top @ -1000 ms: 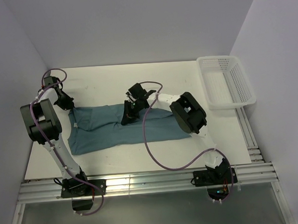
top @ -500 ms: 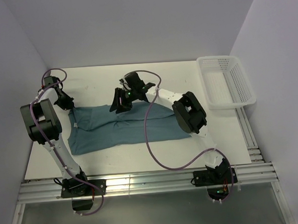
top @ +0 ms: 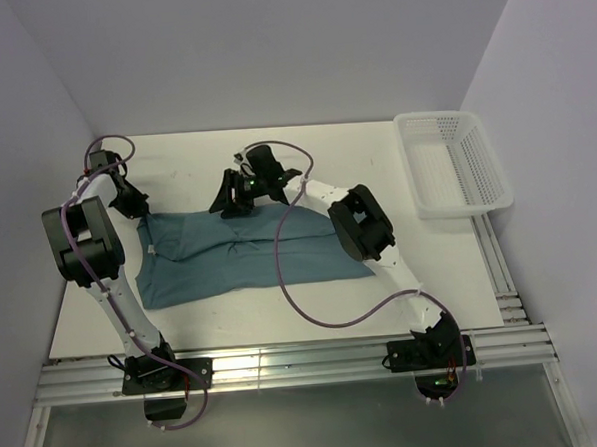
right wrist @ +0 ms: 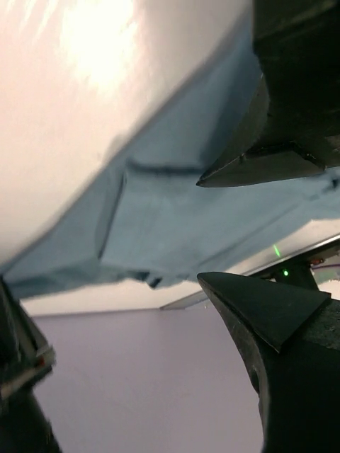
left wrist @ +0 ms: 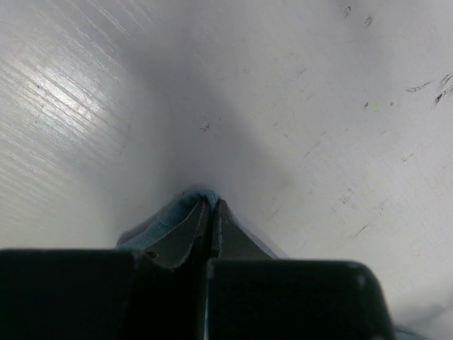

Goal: Roll the t-shirts
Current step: Fold the tshirt

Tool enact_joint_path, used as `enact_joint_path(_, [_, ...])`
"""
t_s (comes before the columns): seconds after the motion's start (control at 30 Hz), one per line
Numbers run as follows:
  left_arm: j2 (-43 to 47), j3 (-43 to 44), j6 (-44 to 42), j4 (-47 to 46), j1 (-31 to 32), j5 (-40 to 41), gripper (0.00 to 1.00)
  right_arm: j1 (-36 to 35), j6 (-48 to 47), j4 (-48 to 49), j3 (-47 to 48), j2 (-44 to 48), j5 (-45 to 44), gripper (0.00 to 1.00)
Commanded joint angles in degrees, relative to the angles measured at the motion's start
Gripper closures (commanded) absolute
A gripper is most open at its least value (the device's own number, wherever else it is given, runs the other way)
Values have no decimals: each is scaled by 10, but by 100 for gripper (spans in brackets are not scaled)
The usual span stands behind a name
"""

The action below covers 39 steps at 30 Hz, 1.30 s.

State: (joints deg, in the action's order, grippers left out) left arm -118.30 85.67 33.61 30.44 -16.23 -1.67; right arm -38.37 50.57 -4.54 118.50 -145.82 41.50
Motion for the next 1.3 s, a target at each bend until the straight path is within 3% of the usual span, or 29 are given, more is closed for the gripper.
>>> enact_joint_path(0.0, [-4,30,-11,-3,2,13,100,7,12,44,27,-17,11,41])
enact_joint_path(0.37, [-5,35,-8,1,8,13,100,14,17,61,11,-24,2,42])
enact_joint_path(0.47, [-6,33,-8,0,8,14,100,15,17,59,13,-27,10,49])
enact_joint_path(0.97, [-11,33,-3,-5,9,14,100,1,14,57,-21,-11,25,48])
enact_joint_path(1.13, [-11,35,-5,-5,9,14,100,0,21,72,-41,1,36,57])
enact_joint_path(1.27, [-12,36,-5,-6,8,14,100,-2,28,81,-56,15,40,58])
